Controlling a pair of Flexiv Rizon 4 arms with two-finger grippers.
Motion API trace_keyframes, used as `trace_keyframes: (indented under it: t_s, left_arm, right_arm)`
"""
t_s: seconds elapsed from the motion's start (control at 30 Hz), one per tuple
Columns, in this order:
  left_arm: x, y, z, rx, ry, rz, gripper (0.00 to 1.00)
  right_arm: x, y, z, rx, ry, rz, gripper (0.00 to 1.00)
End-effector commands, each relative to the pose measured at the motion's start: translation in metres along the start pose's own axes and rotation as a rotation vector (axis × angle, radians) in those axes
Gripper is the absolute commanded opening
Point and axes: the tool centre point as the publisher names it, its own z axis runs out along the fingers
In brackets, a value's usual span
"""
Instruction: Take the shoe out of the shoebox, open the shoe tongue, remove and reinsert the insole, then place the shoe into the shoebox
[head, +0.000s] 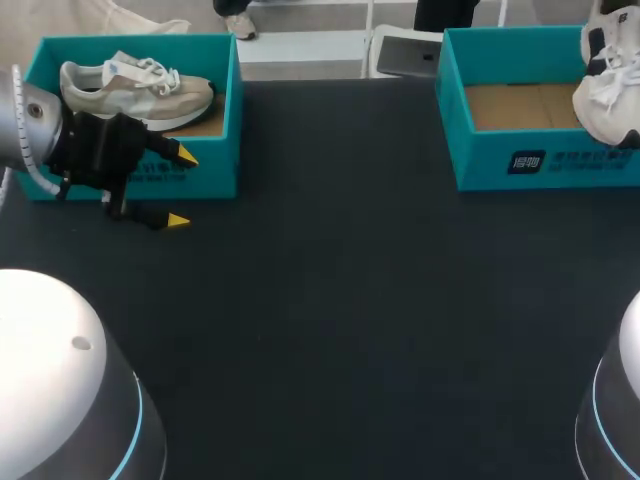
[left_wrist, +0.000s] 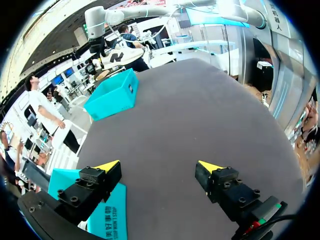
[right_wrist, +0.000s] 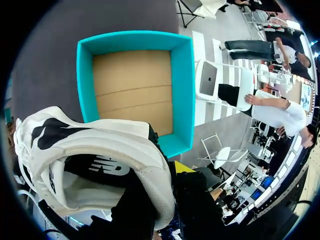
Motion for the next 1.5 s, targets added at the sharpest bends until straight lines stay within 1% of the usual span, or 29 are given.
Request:
trace_keyframes:
  t_s: [0.03, 0.1, 0.13, 0.2, 0.27, 0.3, 0.33, 0.37, 0.43, 0.47, 0.5, 0.53, 0.57, 0.6, 0.63, 0.67, 0.7, 0.73, 0.77, 0.83, 0.87, 1.5]
  left_arm:
    - [0.000, 0.000, 0.000, -0.003, 0.001, 0.000, 1.00]
    - [0.000, 0.000, 0.000, -0.003, 0.001, 0.000, 1.00]
    - [0.000, 0.000, 0.000, -0.003, 0.001, 0.000, 1.00]
    - [0.000, 0.000, 0.000, -0.003, 0.001, 0.000, 1.00]
    - [0.000, 0.000, 0.000, -0.003, 0.001, 0.000, 1.00]
    - [0.000, 0.000, 0.000, -0.003, 0.001, 0.000, 1.00]
    - [0.000, 0.000, 0.000, -0.003, 0.001, 0.000, 1.00]
    - [0.000, 0.000, 0.000, -0.003, 0.001, 0.000, 1.00]
    - [0.000, 0.000, 0.000, -0.003, 0.001, 0.000, 1.00]
    - [0.000, 0.000, 0.000, -0.003, 0.001, 0.000, 1.00]
    - [0.000, 0.000, 0.000, -0.003, 0.001, 0.000, 1.00]
    - [0.000, 0.000, 0.000, -0.003, 0.001, 0.000, 1.00]
    - [0.000, 0.000, 0.000, -0.003, 0.001, 0.000, 1.00]
    - [0.000, 0.000, 0.000, -0.003, 0.001, 0.000, 1.00]
    - [0.000, 0.000, 0.000, -0.003, 0.001, 0.000, 1.00]
    - [0.000, 0.000, 0.000, -0.003, 0.001, 0.000, 1.00]
    - [0.000, 0.000, 0.000, -0.003, 0.001, 0.000, 1.00]
    - [0.000, 0.000, 0.000, -0.003, 0.001, 0.000, 1.00]
    - [0.000, 0.000, 0.000, -0.003, 0.001, 0.000, 1.00]
    - [0.000, 0.000, 0.000, -0.003, 0.001, 0.000, 1.00]
    - [0.000, 0.000, 0.000, -0.003, 0.001, 0.000, 1.00]
    - [0.000, 0.000, 0.000, -0.003, 0.001, 0.000, 1.00]
  right_arm:
    - [-0.018, -0.022, 0.023, -0.021, 0.047, 0.063, 0.00]
    - [-0.020, -0.032, 0.030, 0.068, 0.091, 0.164, 0.00]
    - [-0.021, -0.036, 0.032, 0.081, 0.108, 0.217, 0.00]
    - [-0.021, -0.042, 0.032, 0.147, 0.145, 0.340, 0.00]
    - [-0.018, -0.050, 0.032, 0.268, 0.191, 0.508, 0.00]
    - [-0.017, -0.051, 0.031, 0.278, 0.186, 0.580, 0.00]
    - [-0.015, -0.051, 0.029, 0.300, 0.217, 0.669, 0.00]
    - [-0.012, -0.050, 0.027, 0.277, 0.229, 0.728, 0.00]
    - [-0.008, -0.049, 0.024, 0.274, 0.241, 0.876, 0.00]
    - [-0.007, -0.047, 0.023, 0.261, 0.242, 0.924, 0.00]
    - [-0.005, -0.047, 0.022, 0.285, 0.242, 0.990, 0.00]
    - [-0.003, -0.047, 0.021, 0.278, 0.240, 1.025, 0.00]
    - [0.001, -0.048, 0.021, 0.301, 0.245, 1.090, 0.00]
    - [0.004, -0.048, 0.020, 0.307, 0.249, 1.126, 0.00]
    - [0.006, -0.049, 0.020, 0.301, 0.243, 1.188, 0.00]
    - [0.009, -0.049, 0.018, 0.315, 0.253, 1.239, 0.00]
    - [0.010, -0.048, 0.017, 0.293, 0.243, 1.289, 0.00]
    - [0.012, -0.048, 0.016, 0.326, 0.259, 1.331, 0.00]
    - [0.013, -0.046, 0.015, 0.293, 0.242, 1.370, 0.00]
    - [0.015, -0.043, 0.012, 0.361, 0.296, 1.400, 0.00]
    - [0.018, -0.040, 0.013, 0.375, 0.333, 1.429, 0.00]
    - [0.018, -0.040, 0.013, 0.375, 0.333, 1.429, 0.00]
